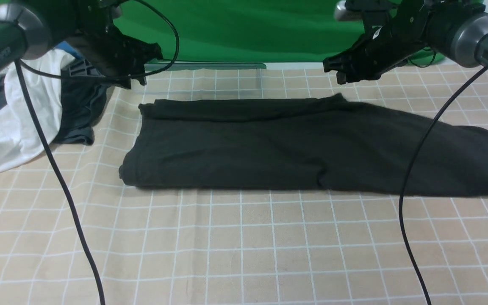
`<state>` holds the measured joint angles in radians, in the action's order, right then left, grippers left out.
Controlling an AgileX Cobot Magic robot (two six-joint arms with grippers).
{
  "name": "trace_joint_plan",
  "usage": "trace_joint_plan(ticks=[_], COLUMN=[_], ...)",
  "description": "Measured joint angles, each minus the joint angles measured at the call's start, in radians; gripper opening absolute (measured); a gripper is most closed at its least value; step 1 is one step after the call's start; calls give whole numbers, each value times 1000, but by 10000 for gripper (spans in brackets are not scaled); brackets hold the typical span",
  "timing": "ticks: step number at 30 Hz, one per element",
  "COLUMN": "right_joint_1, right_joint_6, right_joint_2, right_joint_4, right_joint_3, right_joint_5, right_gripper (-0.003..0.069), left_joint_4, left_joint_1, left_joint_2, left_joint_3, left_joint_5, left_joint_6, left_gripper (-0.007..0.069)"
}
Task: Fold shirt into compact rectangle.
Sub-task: 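Fold the black garment in half by bringing its near edge over to the far edge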
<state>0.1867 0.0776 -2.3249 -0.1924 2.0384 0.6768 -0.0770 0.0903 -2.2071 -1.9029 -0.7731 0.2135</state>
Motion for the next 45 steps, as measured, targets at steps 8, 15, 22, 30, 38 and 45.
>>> trace_joint_plan(ticks=[8, 15, 22, 30, 38, 45], right_joint_1=[12, 108, 145, 145, 145, 140], right_joint_6=[41, 109, 113, 103, 103, 99], right_joint_2=[108, 53, -12, -10, -10, -45], right_joint_4=[-1, -24, -27, -27, -24, 25], right_joint_3=[1, 5, 2, 2, 2, 2], right_joint_5=[203, 240, 184, 169, 145, 3], right_gripper=[136, 38, 38, 38, 38, 43], left_joint_4=[-113, -78, -60, 23, 92, 102], left_joint_1=[57, 201, 216, 216, 191, 177], left_joint_2=[69, -24, -126, -165, -149, 53], left_joint_3=[-24, -24, -24, -25, -131, -83], left_joint_5=[-172, -192, -82, 160, 75, -107], left_joint_6=[-206, -248, -248, -235, -139, -146], left_gripper=[125, 15, 17, 19, 19, 19])
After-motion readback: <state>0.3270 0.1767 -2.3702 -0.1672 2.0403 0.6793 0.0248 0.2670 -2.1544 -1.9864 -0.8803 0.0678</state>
